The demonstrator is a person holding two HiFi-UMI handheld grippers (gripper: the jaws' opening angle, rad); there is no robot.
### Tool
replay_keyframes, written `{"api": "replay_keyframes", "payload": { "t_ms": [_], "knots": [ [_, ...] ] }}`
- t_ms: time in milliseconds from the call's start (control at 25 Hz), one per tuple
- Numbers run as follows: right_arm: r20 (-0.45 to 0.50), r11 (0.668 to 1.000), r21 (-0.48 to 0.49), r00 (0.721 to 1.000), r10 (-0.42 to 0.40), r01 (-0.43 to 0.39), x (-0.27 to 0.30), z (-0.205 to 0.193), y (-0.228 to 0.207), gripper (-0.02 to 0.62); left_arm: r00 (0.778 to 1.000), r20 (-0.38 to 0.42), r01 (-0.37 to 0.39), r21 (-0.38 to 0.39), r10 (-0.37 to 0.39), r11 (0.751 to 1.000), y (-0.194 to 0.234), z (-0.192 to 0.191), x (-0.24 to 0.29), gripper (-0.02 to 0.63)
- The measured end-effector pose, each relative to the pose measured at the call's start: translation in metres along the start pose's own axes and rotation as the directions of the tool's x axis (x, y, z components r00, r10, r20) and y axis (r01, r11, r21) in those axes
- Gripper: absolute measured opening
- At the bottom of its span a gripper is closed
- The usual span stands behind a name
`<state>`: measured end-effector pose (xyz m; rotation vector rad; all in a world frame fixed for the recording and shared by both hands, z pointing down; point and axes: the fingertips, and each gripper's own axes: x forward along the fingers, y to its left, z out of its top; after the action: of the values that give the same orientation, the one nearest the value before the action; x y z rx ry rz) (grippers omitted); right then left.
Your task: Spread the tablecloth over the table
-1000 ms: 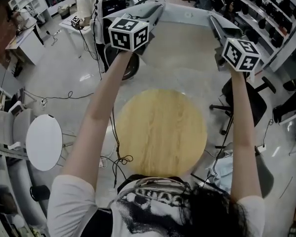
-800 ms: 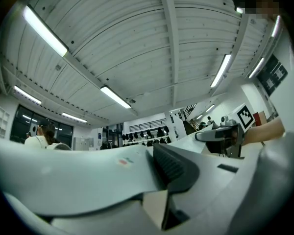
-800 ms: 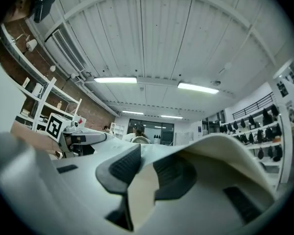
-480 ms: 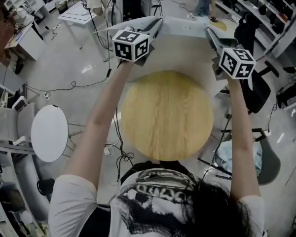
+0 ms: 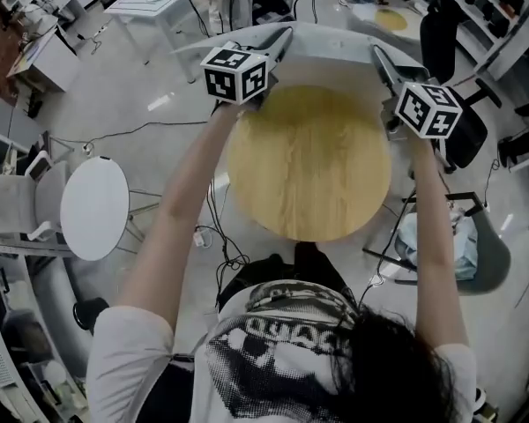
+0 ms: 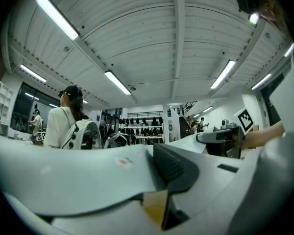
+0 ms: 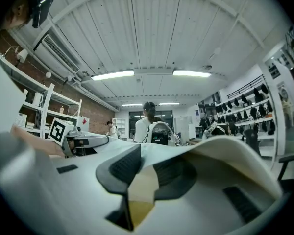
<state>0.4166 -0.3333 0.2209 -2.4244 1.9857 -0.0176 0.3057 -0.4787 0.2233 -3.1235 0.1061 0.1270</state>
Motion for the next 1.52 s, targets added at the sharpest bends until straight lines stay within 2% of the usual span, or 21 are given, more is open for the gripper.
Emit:
{"api": "replay_keyframes", "payload": {
  "t_ms": [360, 600, 760, 960, 1160, 1520],
  "knots": [
    [-0.053, 0.994, 0.106, 0.998, 0.029, -0.023, -0.059, -0.06, 0.058, 0.074, 1.0, -0.026, 0.009, -0.107, -0.012, 0.994, -0.039, -0.055, -0.077, 0.074],
    [-0.108, 0.975, 0.216, 0.991, 0.076, -0.051, -0.097, -0.12, 0.106, 0.063, 0.999, -0.053, -0.023, -0.222, 0.011, 0.975, -0.061, -0.114, -0.141, 0.074],
    [-0.145, 0.946, 0.32, 0.984, 0.101, -0.05, -0.121, -0.164, 0.123, 0.049, 0.996, -0.09, -0.052, -0.307, 0.025, 0.95, -0.079, -0.155, -0.169, 0.074],
    [-0.176, 0.894, 0.445, 0.974, 0.142, -0.05, -0.147, -0.208, 0.133, 0.038, 0.991, -0.126, -0.086, -0.384, 0.04, 0.919, -0.102, -0.19, -0.196, 0.072],
    [-0.216, 0.843, 0.535, 0.956, 0.196, -0.052, -0.171, -0.244, 0.132, 0.034, 0.986, -0.148, -0.138, -0.471, 0.076, 0.871, -0.132, -0.223, -0.216, 0.069],
    [-0.264, 0.767, 0.638, 0.915, 0.305, -0.072, -0.227, -0.291, 0.105, 0.035, 0.957, -0.224, -0.277, -0.521, 0.183, 0.808, -0.203, -0.266, -0.222, 0.071]
  ]
}}
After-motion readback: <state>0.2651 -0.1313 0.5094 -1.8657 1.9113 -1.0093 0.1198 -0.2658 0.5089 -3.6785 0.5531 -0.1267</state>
